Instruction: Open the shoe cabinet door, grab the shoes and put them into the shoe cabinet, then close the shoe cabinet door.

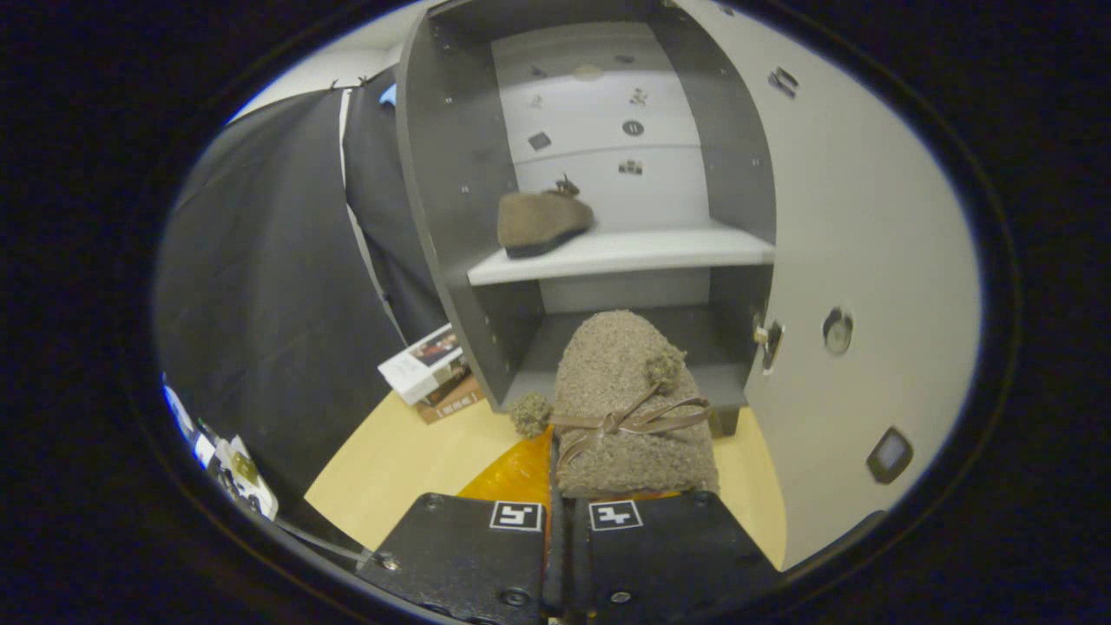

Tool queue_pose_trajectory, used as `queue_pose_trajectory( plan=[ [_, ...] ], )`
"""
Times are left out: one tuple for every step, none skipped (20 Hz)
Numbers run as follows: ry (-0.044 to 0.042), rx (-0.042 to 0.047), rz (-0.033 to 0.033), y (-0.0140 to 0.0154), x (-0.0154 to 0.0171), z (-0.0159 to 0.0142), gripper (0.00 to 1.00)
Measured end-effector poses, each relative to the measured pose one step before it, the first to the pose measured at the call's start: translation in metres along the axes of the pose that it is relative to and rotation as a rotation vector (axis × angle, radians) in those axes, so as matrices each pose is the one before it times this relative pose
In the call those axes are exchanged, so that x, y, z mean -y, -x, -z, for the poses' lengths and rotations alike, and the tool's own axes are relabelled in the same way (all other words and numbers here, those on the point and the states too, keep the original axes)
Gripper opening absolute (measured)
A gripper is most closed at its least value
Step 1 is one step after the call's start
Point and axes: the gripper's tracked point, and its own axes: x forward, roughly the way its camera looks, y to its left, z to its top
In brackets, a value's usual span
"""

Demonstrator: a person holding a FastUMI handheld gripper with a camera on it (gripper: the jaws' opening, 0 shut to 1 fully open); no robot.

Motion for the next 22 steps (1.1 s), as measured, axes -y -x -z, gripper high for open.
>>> queue_pose_trajectory(
  plan=[
    [0.01040, 0.03173, 0.00709, 0.00171, -0.00050, -0.01592, 0.07],
    [0.01424, 0.03003, 0.00957, 0.00056, -0.00059, -0.01627, 0.07],
    [0.00883, 0.02530, 0.00710, -0.00019, 0.00048, -0.01615, 0.07],
    [0.00041, 0.02625, 0.00236, -0.00247, -0.00079, -0.01615, 0.07],
    [0.00086, 0.02610, 0.00740, -0.00661, 0.00077, -0.01552, 0.07],
    [0.00139, 0.02255, 0.01115, -0.00753, 0.00202, -0.01626, 0.07],
    [-0.00156, 0.02214, 0.01056, -0.00722, 0.00291, -0.01520, 0.07],
    [0.00195, 0.02374, 0.00870, -0.00848, 0.00224, -0.01670, 0.07],
    [0.00422, 0.01709, 0.00810, -0.00964, 0.00215, -0.01307, 0.07],
    [-0.00073, 0.00873, 0.00241, -0.01130, 0.00153, -0.01189, 0.07],
    [0.00086, 0.00810, 0.00114, -0.01013, 0.00022, -0.00870, 0.07],
    [0.00311, 0.00295, 0.00644, -0.01022, 0.00284, -0.00830, 0.07],
    [-0.00107, 0.00085, 0.00374, -0.01305, 0.00285, -0.00869, 0.07],
    [0.00443, 0.00567, 0.00817, -0.01365, 0.00251, -0.00791, 0.07],
    [0.00944, -0.00206, 0.00849, -0.01833, 0.00301, -0.00496, 0.07],
    [0.00419, -0.00624, 0.00413, -0.01276, 0.00177, -0.00452, 0.07],
    [0.00339, -0.00136, 0.00414, -0.01559, 0.00035, -0.00400, 0.07],
    [0.01089, -0.01060, -0.00065, -0.01477, 0.00064, -0.00141, 0.07],
    [-0.00098, 0.00082, -0.00396, -0.01393, 0.00056, -0.00463, 0.07],
    [0.00367, -0.01052, -0.00095, -0.01582, 0.00120, -0.00239, 0.07],
    [-0.00024, -0.00958, 0.00065, -0.01486, 0.00198, -0.00041, 0.07],
    [-0.00261, -0.00260, 0.00698, -0.01420, 0.00221, -0.00320, 0.07]
  ],
)
